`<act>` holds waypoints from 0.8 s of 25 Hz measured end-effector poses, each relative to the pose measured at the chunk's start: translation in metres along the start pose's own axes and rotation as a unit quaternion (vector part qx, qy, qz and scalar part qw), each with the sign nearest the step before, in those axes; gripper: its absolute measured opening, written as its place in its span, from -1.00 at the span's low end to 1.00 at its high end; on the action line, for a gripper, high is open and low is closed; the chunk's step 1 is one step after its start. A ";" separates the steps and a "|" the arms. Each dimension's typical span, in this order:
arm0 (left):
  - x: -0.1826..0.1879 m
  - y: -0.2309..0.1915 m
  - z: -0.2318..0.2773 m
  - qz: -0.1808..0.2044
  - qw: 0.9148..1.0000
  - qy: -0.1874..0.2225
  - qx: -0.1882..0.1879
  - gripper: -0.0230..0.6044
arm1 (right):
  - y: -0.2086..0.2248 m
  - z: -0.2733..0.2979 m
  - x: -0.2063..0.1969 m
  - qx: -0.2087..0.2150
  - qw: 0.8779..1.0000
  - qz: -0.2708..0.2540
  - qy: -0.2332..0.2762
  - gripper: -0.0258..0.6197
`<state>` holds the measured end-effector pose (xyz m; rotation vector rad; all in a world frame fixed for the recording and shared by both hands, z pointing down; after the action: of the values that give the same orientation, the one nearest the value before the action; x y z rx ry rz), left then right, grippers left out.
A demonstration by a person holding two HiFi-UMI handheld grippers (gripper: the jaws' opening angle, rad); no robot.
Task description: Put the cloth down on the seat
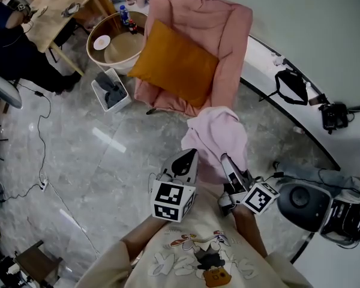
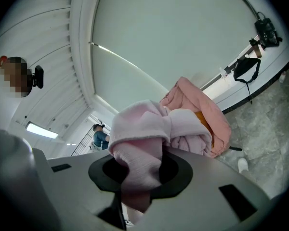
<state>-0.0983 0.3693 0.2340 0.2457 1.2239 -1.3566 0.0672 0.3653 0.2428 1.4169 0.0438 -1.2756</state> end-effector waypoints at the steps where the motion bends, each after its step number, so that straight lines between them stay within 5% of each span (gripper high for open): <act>1: 0.002 -0.002 0.003 0.001 1.000 -0.001 0.002 -0.92 | 0.002 0.004 0.000 0.000 1.000 0.002 -0.001 -0.54; 20: 0.070 -0.007 0.120 0.043 0.999 -0.008 -0.001 -0.92 | 0.060 0.078 0.075 0.031 0.999 0.017 -0.001 -0.54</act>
<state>-0.0594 0.2360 0.2338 0.2824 1.1880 -1.2799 0.0872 0.2432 0.2534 1.4647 -0.0211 -1.2601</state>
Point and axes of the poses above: the fingertips, and each gripper's own axes: z forward along the fingers, y to its right, x out of its top, the point moved 6 cm from there along -z, backward along the fingers, and after that the axes turned 10 degrees about -z, right-handed, at the moved point
